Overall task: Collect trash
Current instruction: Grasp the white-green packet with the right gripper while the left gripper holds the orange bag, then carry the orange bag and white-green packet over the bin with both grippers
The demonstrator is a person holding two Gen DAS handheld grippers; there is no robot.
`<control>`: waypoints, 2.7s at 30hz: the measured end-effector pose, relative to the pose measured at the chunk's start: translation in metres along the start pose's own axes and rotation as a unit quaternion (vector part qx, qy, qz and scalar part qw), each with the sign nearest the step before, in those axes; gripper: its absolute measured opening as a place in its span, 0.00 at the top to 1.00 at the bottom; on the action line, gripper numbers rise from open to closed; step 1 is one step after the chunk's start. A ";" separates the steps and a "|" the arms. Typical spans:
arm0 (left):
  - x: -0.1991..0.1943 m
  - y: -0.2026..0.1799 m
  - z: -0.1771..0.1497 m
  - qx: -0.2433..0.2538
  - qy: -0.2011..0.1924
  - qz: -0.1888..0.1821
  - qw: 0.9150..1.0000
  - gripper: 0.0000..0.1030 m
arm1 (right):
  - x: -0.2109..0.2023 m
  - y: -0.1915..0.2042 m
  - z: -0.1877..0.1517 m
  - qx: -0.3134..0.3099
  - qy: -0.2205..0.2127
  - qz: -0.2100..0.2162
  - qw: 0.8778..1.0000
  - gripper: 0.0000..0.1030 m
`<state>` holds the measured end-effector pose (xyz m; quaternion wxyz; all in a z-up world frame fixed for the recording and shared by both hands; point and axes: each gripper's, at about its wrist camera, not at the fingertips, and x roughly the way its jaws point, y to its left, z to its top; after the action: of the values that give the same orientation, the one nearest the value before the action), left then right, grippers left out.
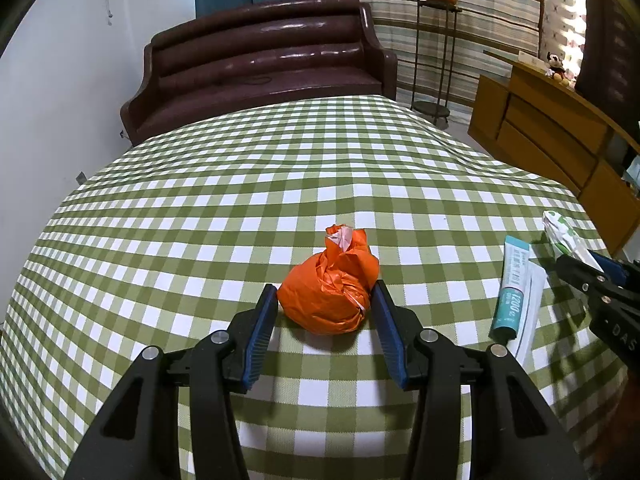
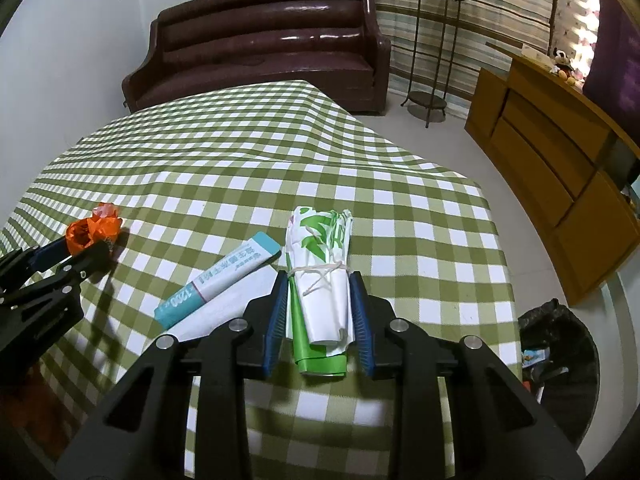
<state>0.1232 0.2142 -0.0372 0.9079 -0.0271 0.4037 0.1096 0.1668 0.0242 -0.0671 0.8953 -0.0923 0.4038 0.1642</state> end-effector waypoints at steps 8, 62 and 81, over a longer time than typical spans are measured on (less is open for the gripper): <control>-0.016 -0.010 -0.007 0.000 -0.008 -0.007 1.000 0.53 | -0.026 -0.013 -0.013 0.012 -0.016 -0.001 1.000 0.71; -0.079 -0.280 -0.033 0.164 -0.063 -0.177 0.968 0.53 | -0.139 -0.222 -0.115 0.187 -0.087 -0.152 0.967 0.71; -0.064 -0.307 -0.034 0.175 -0.053 -0.176 0.967 0.53 | -0.131 -0.237 -0.120 0.202 -0.080 -0.158 0.963 0.71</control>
<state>0.1246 -0.1013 -0.0245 0.9234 0.0677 0.3570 -0.1236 0.0892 -0.2605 -0.0395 0.9392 0.0416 0.3361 -0.0573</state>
